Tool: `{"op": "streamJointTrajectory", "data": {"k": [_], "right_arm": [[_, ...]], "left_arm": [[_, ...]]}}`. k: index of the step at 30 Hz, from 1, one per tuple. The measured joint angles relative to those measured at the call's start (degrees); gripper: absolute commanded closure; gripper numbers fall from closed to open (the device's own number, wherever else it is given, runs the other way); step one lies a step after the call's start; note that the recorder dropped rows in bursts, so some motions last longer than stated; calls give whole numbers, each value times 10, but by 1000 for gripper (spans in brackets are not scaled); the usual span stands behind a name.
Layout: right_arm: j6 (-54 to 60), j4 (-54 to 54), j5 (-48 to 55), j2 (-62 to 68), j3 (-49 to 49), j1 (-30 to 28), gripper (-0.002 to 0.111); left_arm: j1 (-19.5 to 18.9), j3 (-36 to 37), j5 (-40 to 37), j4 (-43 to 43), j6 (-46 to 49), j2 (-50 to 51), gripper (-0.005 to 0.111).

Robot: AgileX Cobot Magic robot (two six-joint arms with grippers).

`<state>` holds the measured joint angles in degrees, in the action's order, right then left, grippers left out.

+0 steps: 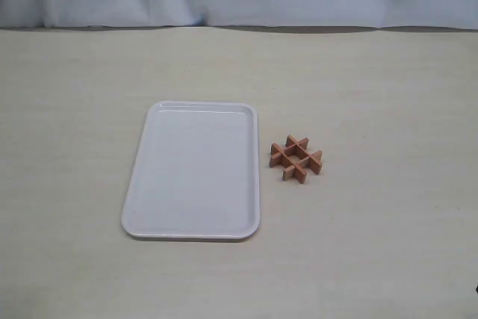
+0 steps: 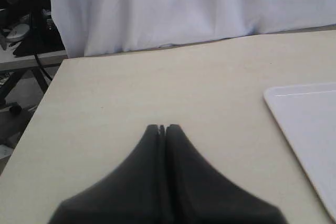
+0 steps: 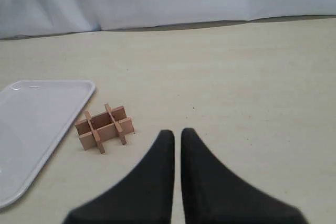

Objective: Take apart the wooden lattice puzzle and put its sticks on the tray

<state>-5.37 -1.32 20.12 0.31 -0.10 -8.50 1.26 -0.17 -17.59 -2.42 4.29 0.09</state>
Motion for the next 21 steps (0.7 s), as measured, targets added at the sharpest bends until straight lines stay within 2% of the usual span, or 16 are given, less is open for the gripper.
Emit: {"op": "streamJointTrajectory", "data": {"k": [17,21], "right_arm": [[0,0,-3,0,0,0,104],[0,0,-57,0,0,0,104]], "left_arm": [[0,0,3,0,0,0,107],[0,0,4,0,0,0,107]]}}
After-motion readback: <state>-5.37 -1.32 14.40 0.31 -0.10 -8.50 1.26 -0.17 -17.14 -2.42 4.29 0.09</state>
